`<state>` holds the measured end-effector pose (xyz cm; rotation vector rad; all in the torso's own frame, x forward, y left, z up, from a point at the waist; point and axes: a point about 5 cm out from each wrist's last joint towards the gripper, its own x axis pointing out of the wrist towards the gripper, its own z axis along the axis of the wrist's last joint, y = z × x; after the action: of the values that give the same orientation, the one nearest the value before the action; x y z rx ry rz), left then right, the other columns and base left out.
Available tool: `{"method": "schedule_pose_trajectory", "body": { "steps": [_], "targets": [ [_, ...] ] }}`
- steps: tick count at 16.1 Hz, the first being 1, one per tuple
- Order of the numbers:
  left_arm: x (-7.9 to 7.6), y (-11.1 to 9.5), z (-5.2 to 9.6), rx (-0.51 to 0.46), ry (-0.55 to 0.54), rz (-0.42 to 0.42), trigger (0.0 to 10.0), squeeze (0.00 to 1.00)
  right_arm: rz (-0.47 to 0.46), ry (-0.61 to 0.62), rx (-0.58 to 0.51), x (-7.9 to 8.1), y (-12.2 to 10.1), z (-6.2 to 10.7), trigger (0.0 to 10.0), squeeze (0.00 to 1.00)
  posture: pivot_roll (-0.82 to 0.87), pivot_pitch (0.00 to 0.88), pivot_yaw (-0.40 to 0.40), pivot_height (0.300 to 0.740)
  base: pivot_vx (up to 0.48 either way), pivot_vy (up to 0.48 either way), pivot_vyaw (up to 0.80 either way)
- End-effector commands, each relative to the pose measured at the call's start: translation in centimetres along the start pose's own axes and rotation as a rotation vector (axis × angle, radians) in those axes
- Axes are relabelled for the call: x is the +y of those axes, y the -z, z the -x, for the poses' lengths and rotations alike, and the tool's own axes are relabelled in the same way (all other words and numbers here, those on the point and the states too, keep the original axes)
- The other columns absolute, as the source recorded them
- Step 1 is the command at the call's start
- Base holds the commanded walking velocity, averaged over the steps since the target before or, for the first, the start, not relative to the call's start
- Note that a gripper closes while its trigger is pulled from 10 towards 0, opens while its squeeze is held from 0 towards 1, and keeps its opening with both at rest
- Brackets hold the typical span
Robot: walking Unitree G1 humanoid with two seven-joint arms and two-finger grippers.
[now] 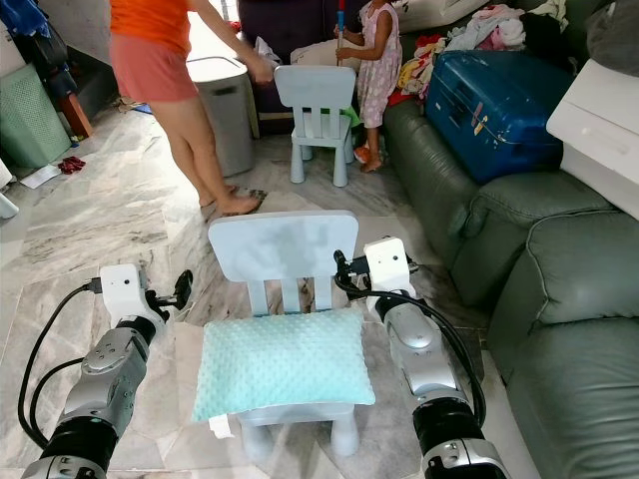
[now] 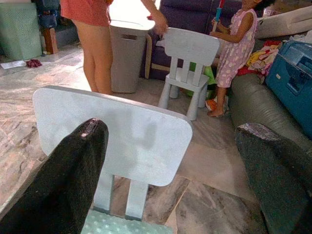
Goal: Move the pillow to the sofa
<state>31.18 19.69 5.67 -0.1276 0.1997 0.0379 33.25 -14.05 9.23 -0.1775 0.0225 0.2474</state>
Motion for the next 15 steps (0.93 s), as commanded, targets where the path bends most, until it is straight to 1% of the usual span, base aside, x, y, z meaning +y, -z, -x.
{"method": "schedule_pose_trajectory", "body": {
  "steps": [1,12,15],
  "targets": [
    [-0.01,-0.34,-0.02,-0.01,0.006,-0.002,10.0,0.0,-0.009,0.0,-0.016,0.07,-0.43,-0.08,10.0,0.0,-0.13,0.0,0.05,0.74,0.0,0.0,0.0],
    [-0.21,-0.51,-0.13,-0.019,0.029,0.004,10.0,0.0,-0.004,-0.005,-0.025,-0.08,-0.71,-0.33,10.0,0.0,-0.13,0.0,0.047,0.74,0.0,0.0,0.0],
    [-0.23,-0.56,-0.21,-0.021,0.031,0.005,10.0,0.0,-0.003,-0.006,-0.027,-0.12,-0.79,-0.4,10.0,0.0,-0.13,0.0,0.046,0.74,0.274,0.0,0.0]
  ]
}}
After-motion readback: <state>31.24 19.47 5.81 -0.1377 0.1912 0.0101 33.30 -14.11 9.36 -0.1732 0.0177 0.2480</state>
